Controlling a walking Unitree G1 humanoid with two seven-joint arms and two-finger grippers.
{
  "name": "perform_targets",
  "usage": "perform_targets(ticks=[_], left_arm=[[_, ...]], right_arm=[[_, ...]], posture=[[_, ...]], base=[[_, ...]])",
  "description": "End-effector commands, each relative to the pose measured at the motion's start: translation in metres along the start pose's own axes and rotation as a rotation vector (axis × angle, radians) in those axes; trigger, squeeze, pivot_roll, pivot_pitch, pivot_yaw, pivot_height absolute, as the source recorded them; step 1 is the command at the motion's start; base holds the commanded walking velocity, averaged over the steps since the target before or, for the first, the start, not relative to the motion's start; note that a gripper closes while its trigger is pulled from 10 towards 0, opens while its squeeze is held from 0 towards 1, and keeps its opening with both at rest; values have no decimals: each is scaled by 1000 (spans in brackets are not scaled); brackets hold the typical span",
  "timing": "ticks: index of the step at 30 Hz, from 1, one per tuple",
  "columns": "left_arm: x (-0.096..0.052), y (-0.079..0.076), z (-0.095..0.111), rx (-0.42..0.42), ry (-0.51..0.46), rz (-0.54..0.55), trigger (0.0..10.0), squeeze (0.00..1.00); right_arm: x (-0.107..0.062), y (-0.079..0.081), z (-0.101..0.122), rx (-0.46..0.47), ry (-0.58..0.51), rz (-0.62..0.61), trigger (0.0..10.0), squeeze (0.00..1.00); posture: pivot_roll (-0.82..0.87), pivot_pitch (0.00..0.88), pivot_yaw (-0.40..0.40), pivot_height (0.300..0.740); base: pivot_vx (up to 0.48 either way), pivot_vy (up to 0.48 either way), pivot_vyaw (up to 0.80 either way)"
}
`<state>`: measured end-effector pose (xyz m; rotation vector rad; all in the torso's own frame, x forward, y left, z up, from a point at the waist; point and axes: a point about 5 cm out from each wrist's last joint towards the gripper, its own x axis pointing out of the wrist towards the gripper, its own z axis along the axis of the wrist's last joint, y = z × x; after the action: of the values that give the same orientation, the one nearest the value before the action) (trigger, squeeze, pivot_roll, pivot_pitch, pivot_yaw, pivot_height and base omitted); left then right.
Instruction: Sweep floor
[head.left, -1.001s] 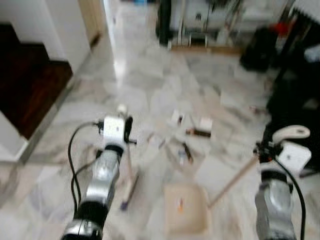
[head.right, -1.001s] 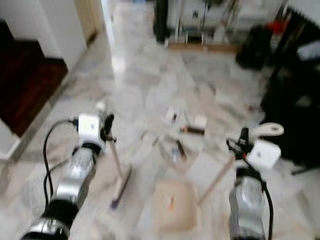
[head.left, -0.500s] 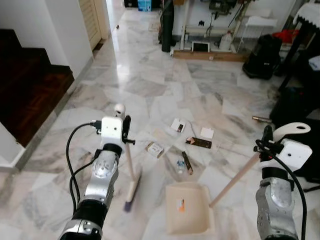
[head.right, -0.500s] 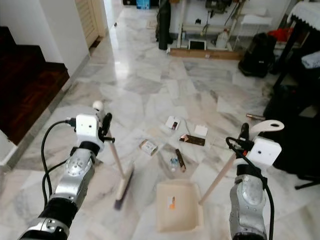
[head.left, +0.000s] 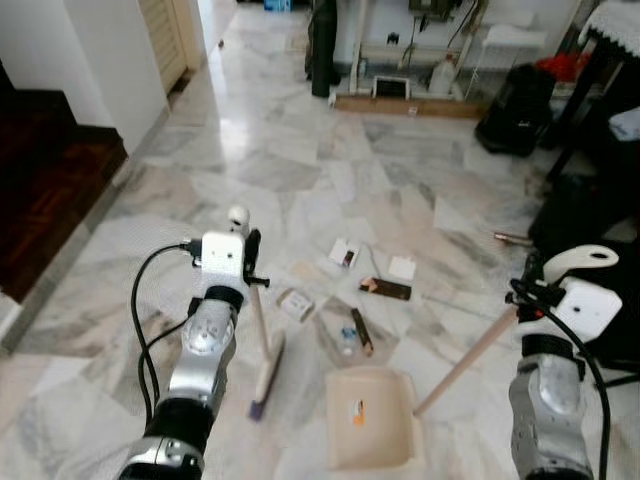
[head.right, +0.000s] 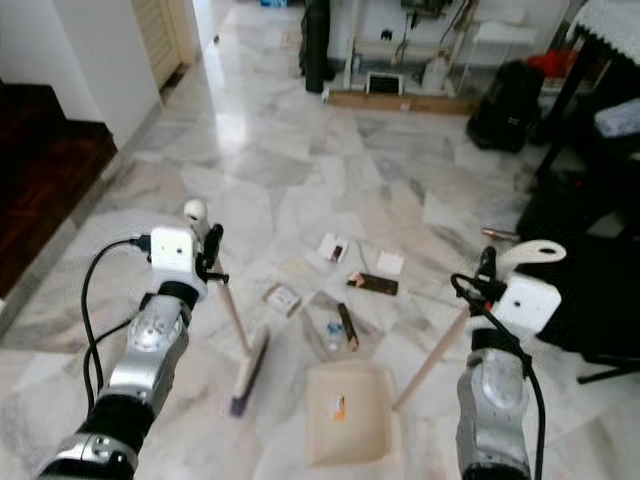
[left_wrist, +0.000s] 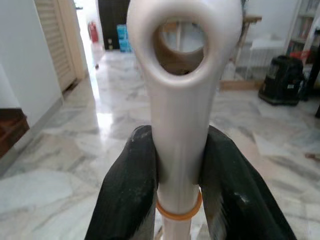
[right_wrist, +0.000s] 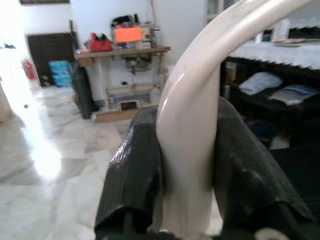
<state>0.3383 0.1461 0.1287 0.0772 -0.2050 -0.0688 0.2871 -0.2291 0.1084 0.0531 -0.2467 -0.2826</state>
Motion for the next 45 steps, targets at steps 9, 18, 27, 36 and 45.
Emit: perform_targets(ticks=[9, 18, 27, 36, 45], left_arm=[[7, -7, 14, 6, -63, -24, 10000, 0], [7, -7, 13, 5, -66, -24, 10000, 0], [6, -4, 14, 9, -72, -19, 10000, 0], [5, -6, 13, 6, -69, -22, 10000, 0], [3, -7, 11, 3, -62, -18, 10000, 0]], right_arm=[[3, -7, 7, 6, -36, -24, 10000, 0], [4, -7, 7, 4, -41, -24, 10000, 0], [2, -6, 6, 6, -39, -22, 10000, 0], [2, -6, 6, 1, -39, -17, 10000, 0], [2, -9, 7, -3, -39, -22, 10000, 0]], posture=[[79, 82, -30, 740], [79, 64, -30, 740], [81, 46, -31, 740], [74, 49, -36, 740], [71, 62, -41, 740]], base=[[289, 0, 0], [290, 0, 0], [289, 0, 0], [290, 0, 0], [290, 0, 0]])
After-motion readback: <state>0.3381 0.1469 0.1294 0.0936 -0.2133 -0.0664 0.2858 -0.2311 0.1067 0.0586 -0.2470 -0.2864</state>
